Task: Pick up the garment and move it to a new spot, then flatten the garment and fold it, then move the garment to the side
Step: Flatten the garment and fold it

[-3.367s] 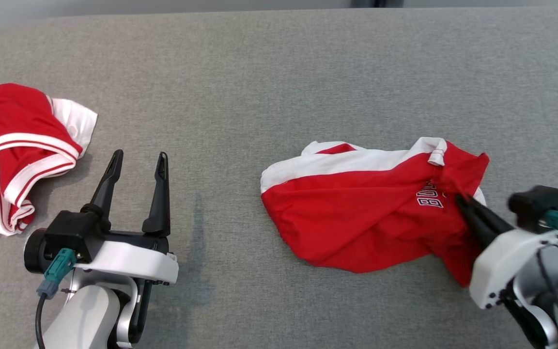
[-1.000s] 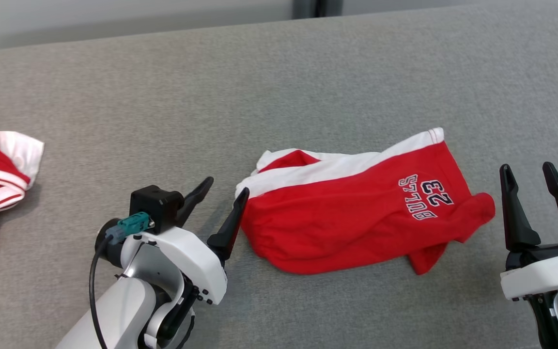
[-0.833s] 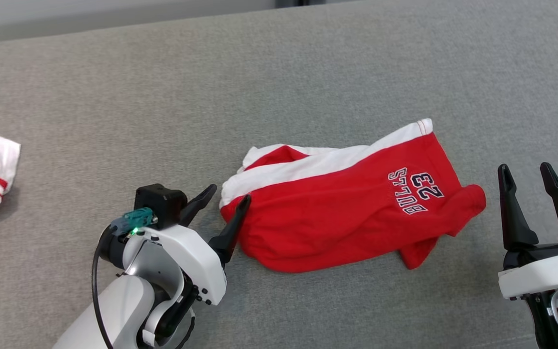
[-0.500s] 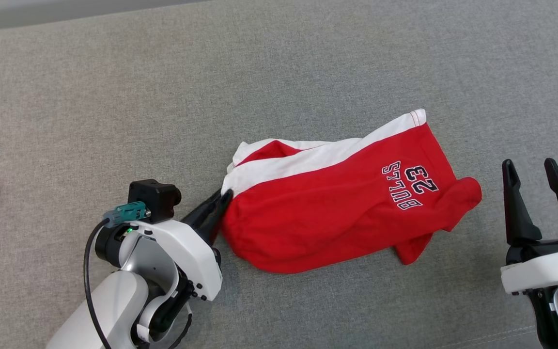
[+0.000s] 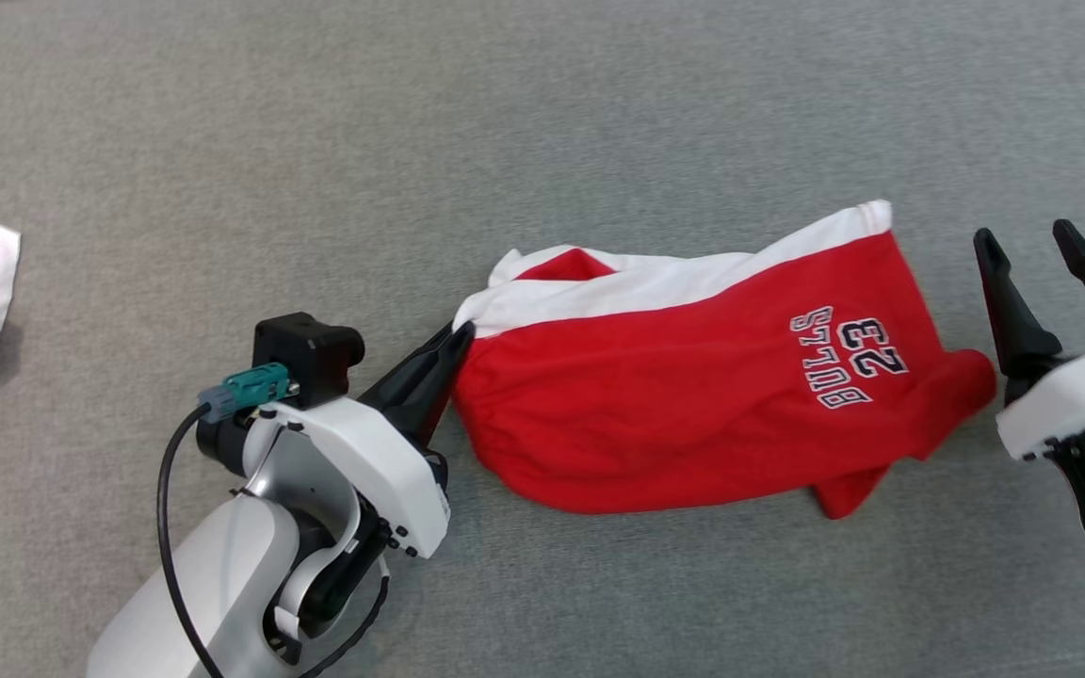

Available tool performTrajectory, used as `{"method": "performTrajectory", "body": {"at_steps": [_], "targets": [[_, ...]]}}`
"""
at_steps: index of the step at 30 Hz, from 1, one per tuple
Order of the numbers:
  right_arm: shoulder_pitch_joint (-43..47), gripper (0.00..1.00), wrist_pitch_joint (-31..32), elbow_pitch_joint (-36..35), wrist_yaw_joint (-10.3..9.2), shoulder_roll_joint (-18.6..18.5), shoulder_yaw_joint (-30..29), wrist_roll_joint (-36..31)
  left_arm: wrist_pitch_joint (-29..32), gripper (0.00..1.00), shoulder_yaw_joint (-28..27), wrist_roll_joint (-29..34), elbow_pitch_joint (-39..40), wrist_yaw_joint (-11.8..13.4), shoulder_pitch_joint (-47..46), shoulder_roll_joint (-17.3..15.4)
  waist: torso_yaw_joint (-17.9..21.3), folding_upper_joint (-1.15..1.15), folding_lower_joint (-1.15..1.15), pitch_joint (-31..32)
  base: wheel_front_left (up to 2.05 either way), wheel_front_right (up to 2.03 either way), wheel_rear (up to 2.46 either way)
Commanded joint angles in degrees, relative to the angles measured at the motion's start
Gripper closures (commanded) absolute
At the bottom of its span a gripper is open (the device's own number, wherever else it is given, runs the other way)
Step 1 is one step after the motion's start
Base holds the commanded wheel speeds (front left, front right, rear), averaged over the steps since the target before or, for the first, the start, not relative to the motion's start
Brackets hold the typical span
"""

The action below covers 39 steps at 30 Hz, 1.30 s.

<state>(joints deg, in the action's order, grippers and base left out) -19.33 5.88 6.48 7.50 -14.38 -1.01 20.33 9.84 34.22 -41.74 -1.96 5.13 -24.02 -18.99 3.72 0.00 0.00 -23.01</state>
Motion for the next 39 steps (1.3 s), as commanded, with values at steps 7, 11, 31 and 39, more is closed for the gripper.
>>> {"method": "performTrajectory", "body": {"at_steps": [7,11,31,39], "targets": [[-8.9,0.0,0.4,11.2,-0.01,-4.8,8.7,5.0,-1.0,1.0,1.0,0.7,-0.7,-1.2,-2.8,1.3,-4.1,0.0,0.0,-3.1,0.0,0.0,0.0],[-12.5,0.0,0.2,15.2,-0.01,-6.4,12.8,6.8,-1.4,1.0,1.4,1.0,-1.4,-1.6,-3.4,1.8,-5.1,0.0,0.0,-4.2,0.0,0.0,0.0],[-17.6,1.0,-7.2,1.9,-0.01,-12.4,12.7,9.1,-8.1,1.0,-3.8,5.3,8.0,1.1,-9.0,-1.0,-3.4,0.0,0.0,-1.1,0.0,0.0,0.0],[-18.4,1.0,-4.7,-12.1,-0.02,-9.7,3.2,7.0,-7.4,1.0,-7.7,7.8,16.1,3.1,-15.7,-3.4,-3.1,0.0,0.0,2.4,0.0,0.0,0.0]]}}
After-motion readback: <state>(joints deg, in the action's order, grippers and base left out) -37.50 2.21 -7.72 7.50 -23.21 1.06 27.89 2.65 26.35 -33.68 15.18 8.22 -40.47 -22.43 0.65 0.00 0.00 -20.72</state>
